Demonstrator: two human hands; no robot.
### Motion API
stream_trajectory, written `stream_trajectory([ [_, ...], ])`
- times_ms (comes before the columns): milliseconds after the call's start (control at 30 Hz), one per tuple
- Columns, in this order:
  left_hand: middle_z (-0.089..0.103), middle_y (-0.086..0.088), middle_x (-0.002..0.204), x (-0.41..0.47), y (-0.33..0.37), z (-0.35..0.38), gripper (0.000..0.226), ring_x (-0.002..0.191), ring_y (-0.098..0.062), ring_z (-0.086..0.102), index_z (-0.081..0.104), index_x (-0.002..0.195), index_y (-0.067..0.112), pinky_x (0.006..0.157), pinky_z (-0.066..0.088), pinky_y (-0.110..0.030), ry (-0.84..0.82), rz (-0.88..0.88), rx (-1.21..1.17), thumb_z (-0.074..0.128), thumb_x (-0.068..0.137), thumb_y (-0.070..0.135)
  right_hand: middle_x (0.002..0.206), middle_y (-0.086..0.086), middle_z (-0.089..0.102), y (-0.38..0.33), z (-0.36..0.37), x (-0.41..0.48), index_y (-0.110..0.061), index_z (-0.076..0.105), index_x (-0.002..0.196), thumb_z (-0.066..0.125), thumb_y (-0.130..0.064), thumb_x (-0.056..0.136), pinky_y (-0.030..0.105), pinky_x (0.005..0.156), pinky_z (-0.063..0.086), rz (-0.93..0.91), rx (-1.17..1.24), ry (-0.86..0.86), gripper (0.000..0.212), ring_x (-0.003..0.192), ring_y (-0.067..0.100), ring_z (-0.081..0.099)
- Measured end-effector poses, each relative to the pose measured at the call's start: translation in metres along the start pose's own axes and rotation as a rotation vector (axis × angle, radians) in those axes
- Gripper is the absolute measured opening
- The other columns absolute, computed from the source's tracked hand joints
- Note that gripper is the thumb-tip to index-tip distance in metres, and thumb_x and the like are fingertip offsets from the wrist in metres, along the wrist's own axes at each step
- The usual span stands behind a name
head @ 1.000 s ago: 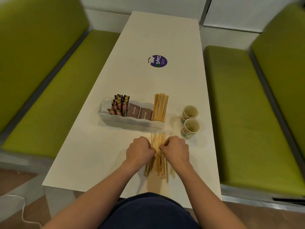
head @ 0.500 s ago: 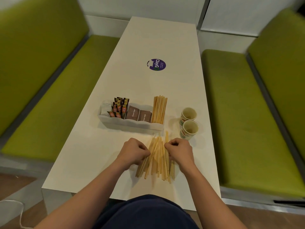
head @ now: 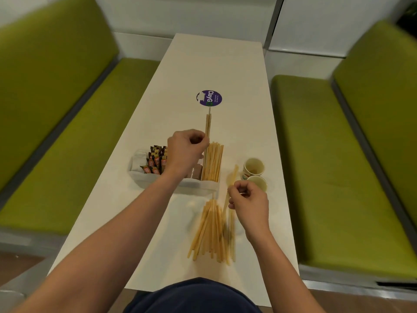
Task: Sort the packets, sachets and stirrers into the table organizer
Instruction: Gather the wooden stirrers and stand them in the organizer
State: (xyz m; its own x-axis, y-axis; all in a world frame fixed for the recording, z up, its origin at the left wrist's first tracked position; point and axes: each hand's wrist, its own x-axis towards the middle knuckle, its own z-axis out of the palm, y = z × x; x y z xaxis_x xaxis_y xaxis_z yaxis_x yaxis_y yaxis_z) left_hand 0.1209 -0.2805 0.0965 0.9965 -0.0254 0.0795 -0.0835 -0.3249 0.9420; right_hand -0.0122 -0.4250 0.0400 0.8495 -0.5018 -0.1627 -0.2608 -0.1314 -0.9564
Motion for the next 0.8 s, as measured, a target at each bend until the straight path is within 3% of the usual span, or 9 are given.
stream_trajectory([
  [133,0.073,0.007,0.071,0.001,-0.029,0.019,0.01,0.068,-0.012,0.07,0.078,0.083,0.02,0.067,0.063,-0.039,-0.014,-0.044,0.142,0.071,0.086,0.027,0.08,-0.005,0.072,-0.012,-0.002,0.013,-0.024,0.072,0.088,0.07,-0.018,0.092,0.031,0.068,0.063,-0.059,0.068,0.098,0.007,0.071,0.014,0.071],
  [200,0.073,0.007,0.073,-0.002,-0.038,0.025,0.013,0.066,-0.009,0.067,0.078,0.087,0.017,0.064,0.059,-0.027,-0.026,-0.041,0.239,0.07,0.088,0.027,0.081,-0.005,0.072,-0.017,-0.002,0.022,-0.022,0.072,0.089,0.07,-0.018,0.093,0.035,0.069,0.064,-0.079,0.092,0.126,0.006,0.073,0.014,0.071],
  [300,0.074,0.003,0.081,-0.006,-0.046,0.029,0.015,0.07,-0.005,0.063,0.078,0.094,0.012,0.058,0.041,-0.006,-0.034,-0.04,0.35,0.07,0.09,0.024,0.083,-0.005,0.072,-0.026,0.004,0.039,-0.022,0.072,0.09,0.07,-0.021,0.092,0.041,0.071,0.064,-0.113,0.088,0.149,0.002,0.074,0.015,0.072],
  [533,0.076,-0.005,0.089,-0.007,-0.059,0.03,0.016,0.077,-0.016,0.069,0.077,0.101,0.008,0.072,0.053,-0.025,-0.076,-0.01,0.48,0.069,0.091,0.017,0.08,-0.009,0.071,-0.047,0.035,0.077,-0.025,0.069,0.087,0.069,-0.025,0.089,0.042,0.073,0.062,-0.17,-0.007,0.128,0.002,0.076,0.013,0.071],
  [633,0.076,-0.005,0.083,-0.008,-0.064,0.029,0.012,0.077,-0.021,0.07,0.078,0.094,0.01,0.073,0.058,-0.035,-0.114,0.004,0.512,0.068,0.09,0.016,0.079,-0.011,0.07,-0.036,0.049,0.085,-0.026,0.069,0.083,0.067,-0.03,0.085,0.045,0.075,0.06,-0.146,-0.092,0.1,0.005,0.077,0.013,0.069],
  [800,0.074,-0.004,0.081,-0.008,-0.064,0.029,0.015,0.079,-0.02,0.069,0.077,0.088,0.01,0.073,0.056,-0.036,-0.124,0.077,0.594,0.067,0.092,0.019,0.079,-0.013,0.069,-0.02,0.057,0.083,-0.02,0.072,0.088,0.067,-0.023,0.087,0.035,0.075,0.057,-0.095,-0.193,0.082,0.006,0.078,0.006,0.065],
])
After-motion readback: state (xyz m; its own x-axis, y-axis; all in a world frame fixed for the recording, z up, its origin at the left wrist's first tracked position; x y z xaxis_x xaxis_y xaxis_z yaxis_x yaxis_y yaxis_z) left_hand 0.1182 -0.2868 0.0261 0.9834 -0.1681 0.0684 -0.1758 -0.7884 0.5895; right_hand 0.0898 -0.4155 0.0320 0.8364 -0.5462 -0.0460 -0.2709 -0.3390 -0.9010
